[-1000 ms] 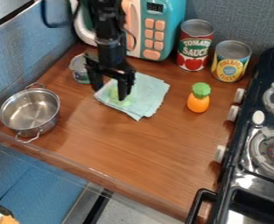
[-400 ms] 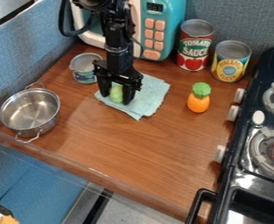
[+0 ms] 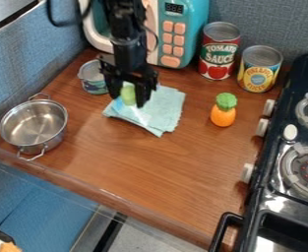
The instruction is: Move the green thing from the blue towel to lower middle part of the table
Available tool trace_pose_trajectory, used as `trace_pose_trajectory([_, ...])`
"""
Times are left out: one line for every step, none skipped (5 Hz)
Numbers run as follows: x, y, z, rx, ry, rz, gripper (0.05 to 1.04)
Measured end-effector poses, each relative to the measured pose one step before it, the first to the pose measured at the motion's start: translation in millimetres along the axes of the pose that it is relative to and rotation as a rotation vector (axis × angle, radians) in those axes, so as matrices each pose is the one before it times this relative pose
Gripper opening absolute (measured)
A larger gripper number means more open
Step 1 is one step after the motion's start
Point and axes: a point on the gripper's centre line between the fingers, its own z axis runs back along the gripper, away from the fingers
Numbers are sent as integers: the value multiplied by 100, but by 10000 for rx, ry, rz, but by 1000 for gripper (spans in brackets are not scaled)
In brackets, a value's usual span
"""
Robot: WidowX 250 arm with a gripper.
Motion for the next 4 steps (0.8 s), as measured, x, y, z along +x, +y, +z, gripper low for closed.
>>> trace_pose_trajectory([-3006, 1629, 1870, -97, -223, 427, 781])
trace_pose_trajectory([-4020, -127, -2136, -114, 842, -328, 781])
trace_pose_trajectory([-2744, 311, -2617, 121, 662, -129, 781])
trace_pose_trajectory([-1371, -842, -2288, 265, 197, -440, 780])
